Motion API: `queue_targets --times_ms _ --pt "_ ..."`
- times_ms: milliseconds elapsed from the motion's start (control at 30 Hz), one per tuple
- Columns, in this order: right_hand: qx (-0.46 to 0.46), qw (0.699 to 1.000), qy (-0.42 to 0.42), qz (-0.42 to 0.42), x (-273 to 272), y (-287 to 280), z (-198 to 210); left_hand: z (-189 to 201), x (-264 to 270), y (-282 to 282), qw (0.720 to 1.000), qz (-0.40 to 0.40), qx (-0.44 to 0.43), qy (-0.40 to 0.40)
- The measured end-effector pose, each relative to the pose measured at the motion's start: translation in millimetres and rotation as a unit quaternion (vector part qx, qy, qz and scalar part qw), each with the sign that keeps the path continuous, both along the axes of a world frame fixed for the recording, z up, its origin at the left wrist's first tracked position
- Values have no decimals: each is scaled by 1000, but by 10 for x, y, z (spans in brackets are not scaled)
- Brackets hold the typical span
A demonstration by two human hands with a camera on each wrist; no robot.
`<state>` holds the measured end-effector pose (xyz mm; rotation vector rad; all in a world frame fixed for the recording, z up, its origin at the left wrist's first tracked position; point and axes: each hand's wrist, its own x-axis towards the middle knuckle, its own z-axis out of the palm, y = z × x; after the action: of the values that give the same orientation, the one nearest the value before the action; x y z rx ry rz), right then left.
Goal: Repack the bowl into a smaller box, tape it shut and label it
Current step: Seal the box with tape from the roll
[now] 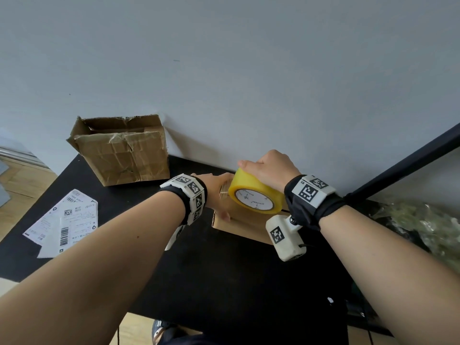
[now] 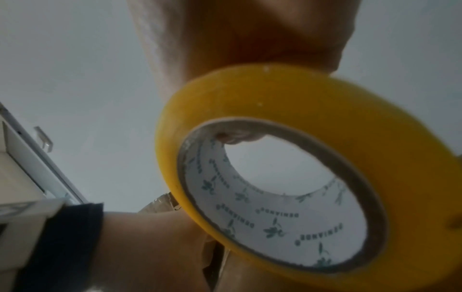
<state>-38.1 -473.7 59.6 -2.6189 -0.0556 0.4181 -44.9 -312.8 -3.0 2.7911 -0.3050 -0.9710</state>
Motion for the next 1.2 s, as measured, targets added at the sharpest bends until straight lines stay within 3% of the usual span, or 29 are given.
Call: queue_targets --times_ms 333,500,633,733,933,1067,1200 --pt "-81 996 24 -21 -36 -345 16 34 80 -120 1000 -12 -23 11" --pt "-79 996 6 -41 -49 -323 -37 -15 53 -291 990 -111 45 -77" --pt "-74 996 11 -42 -12 -277 -71 -100 -19 -434 976 -150 4 -159" --pt "-54 998 9 -37 14 -278 -65 -85 15 -438 971 -167 1 -173" --pt "82 994 -10 -68 -42 -550 -83 -117 51 -473 977 -146 -3 -156" --pt "-38 998 -39 -37 -114 -668 34 -128 38 -456 984 -108 -9 -138" --pt "-120 992 -15 -48 -187 -1018 62 -120 40 -469 986 -102 -18 -131"
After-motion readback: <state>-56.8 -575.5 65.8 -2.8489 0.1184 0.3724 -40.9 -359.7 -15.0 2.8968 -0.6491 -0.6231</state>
